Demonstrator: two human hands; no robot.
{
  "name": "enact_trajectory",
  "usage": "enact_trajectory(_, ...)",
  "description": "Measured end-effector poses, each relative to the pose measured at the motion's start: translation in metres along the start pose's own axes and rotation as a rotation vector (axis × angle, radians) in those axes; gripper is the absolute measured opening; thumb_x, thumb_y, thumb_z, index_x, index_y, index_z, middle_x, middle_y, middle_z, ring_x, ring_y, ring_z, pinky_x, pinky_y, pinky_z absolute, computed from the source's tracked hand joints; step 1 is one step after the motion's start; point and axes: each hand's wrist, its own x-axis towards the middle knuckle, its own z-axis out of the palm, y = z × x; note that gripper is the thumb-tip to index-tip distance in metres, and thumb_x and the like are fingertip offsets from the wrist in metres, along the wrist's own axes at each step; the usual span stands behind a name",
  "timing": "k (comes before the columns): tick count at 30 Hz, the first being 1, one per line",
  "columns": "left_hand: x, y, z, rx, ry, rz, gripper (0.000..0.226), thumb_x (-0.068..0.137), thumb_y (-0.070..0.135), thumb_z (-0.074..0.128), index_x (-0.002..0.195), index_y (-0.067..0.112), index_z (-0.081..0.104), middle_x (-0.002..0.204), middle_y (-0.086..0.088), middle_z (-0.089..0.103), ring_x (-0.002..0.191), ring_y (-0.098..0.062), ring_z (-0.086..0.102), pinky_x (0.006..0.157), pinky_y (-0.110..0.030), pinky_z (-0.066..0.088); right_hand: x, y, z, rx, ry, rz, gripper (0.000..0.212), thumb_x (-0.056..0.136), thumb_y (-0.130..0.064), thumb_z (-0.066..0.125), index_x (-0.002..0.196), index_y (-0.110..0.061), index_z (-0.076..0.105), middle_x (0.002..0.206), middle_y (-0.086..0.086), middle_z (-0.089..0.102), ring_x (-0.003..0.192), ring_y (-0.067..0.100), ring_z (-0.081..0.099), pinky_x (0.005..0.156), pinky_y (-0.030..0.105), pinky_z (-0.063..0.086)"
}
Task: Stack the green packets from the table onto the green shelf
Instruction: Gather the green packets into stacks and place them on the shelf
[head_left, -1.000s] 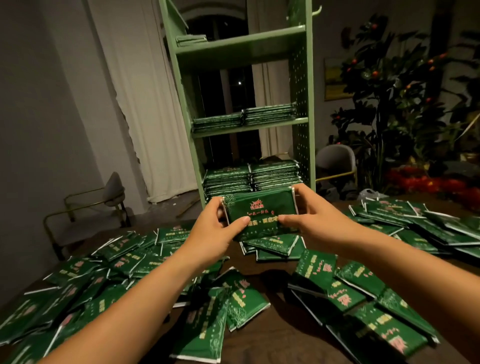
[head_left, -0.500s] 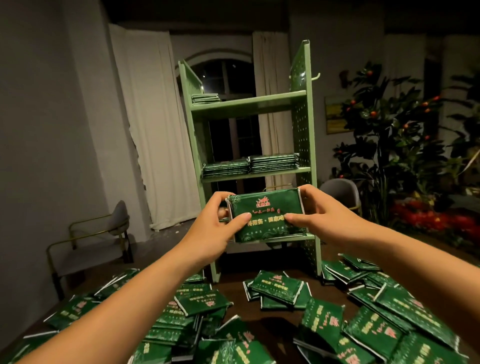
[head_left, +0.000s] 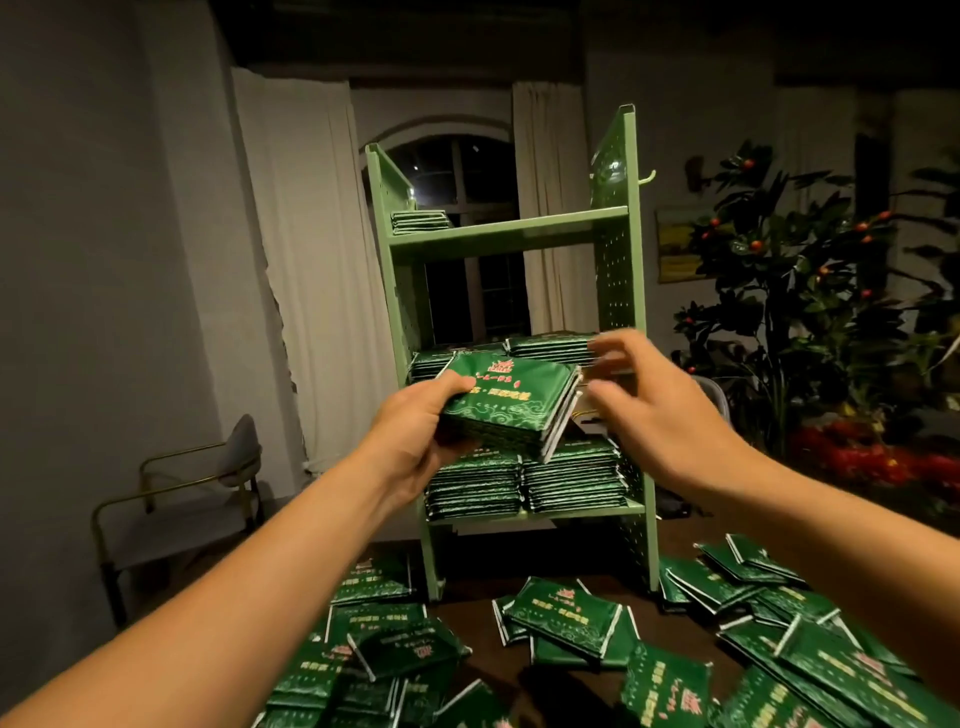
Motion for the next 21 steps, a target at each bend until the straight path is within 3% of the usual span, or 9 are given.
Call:
enact_trajectory(2,0.004,0.005,-0.002,0.001,-0.040,-0.039,0.010,0.093,0.011,0.063,0.101,0.005,0.063,0.096,-0.014,0.067,0.083,-0.021,0.065,0.061,-0.028,0.061,0.002,0.007,-0.005,-0.505,-0.011,-0.511,0.062,0.085,-0.015,0.069,0.141,-0.020,0.044,0.138,0.000,0.047,0.125,0.015,0.048,0.107,0.032,0.040)
enact_trajectory(4,0.009,0.009,0.000,0.022,-0.075,-0.073,0.013,0.092,0.011,0.063,0.104,0.004,0.063,0.093,-0.013,0.068,0.079,-0.020,0.066,0.065,-0.031,0.061,0.008,0.009,-0.002,-0.708,-0.067,-0.768,0.064,0.077,-0.014,0.076,0.137,-0.012,0.051,0.137,0.007,0.051,0.125,0.024,0.050,0.105,0.037,0.047)
enact_trajectory(7,0.015,0.017,0.004,0.018,-0.124,-0.107,0.010,0.092,0.010,0.063,0.100,0.006,0.064,0.086,-0.012,0.072,0.077,-0.020,0.069,0.069,-0.032,0.062,0.016,0.009,0.007,-0.707,0.021,-0.877,0.050,0.076,-0.005,0.078,0.124,-0.004,0.062,0.124,0.011,0.063,0.111,0.028,0.061,0.085,0.040,0.058)
enact_trajectory(10,0.021,0.027,0.004,0.015,-0.159,-0.121,0.012,0.092,0.013,0.062,0.103,0.006,0.065,0.091,-0.014,0.072,0.086,-0.023,0.069,0.074,-0.031,0.062,0.026,0.008,0.008,-0.695,0.057,-0.944,0.048,0.079,-0.007,0.074,0.126,-0.003,0.061,0.124,0.012,0.065,0.110,0.027,0.062,0.084,0.036,0.059)
enact_trajectory(14,0.029,0.038,-0.002,-0.046,-0.121,-0.077,0.042,0.105,0.038,0.046,0.112,0.000,0.061,0.103,-0.023,0.071,0.087,-0.028,0.071,0.065,-0.036,0.064,0.043,0.004,0.010,-0.625,0.156,-0.891,0.036,0.086,-0.019,0.064,0.120,-0.008,0.060,0.114,0.006,0.066,0.097,0.023,0.063,0.069,0.038,0.060)
enact_trajectory(15,0.034,0.039,-0.008,0.133,-0.028,0.037,0.042,0.107,0.038,0.039,0.104,0.003,0.062,0.098,-0.022,0.071,0.081,-0.027,0.069,0.063,-0.037,0.063,0.049,0.003,0.009,-0.605,0.208,-0.831,0.033,0.086,-0.020,0.065,0.117,-0.010,0.060,0.111,0.004,0.065,0.093,0.022,0.062,0.066,0.040,0.058)
enact_trajectory(17,0.045,0.038,-0.026,0.869,0.154,0.473,0.032,0.105,0.029,0.038,0.089,0.013,0.060,0.088,-0.010,0.068,0.079,-0.023,0.062,0.070,-0.043,0.056,0.063,0.003,0.008,-0.588,0.296,-0.707,0.033,0.085,-0.020,0.069,0.116,-0.012,0.060,0.107,0.003,0.063,0.091,0.022,0.060,0.065,0.043,0.056)
enact_trajectory(19,0.053,0.034,-0.040,1.508,0.134,0.879,0.016,0.099,0.023,0.046,0.094,0.014,0.058,0.093,-0.004,0.063,0.092,-0.024,0.056,0.078,-0.044,0.049,0.077,0.003,0.011,-0.615,0.318,-0.651,0.037,0.083,-0.018,0.072,0.117,-0.012,0.059,0.107,0.004,0.061,0.092,0.024,0.059,0.067,0.044,0.056)
enact_trajectory(21,0.060,0.027,-0.044,1.830,0.017,0.993,0.021,0.093,0.024,0.051,0.108,0.010,0.056,0.110,-0.007,0.059,0.110,-0.026,0.050,0.093,-0.040,0.045,0.088,-0.001,0.024,-0.682,0.274,-0.664,0.039,0.082,-0.017,0.074,0.117,-0.012,0.058,0.109,0.005,0.061,0.096,0.025,0.058,0.066,0.043,0.057)
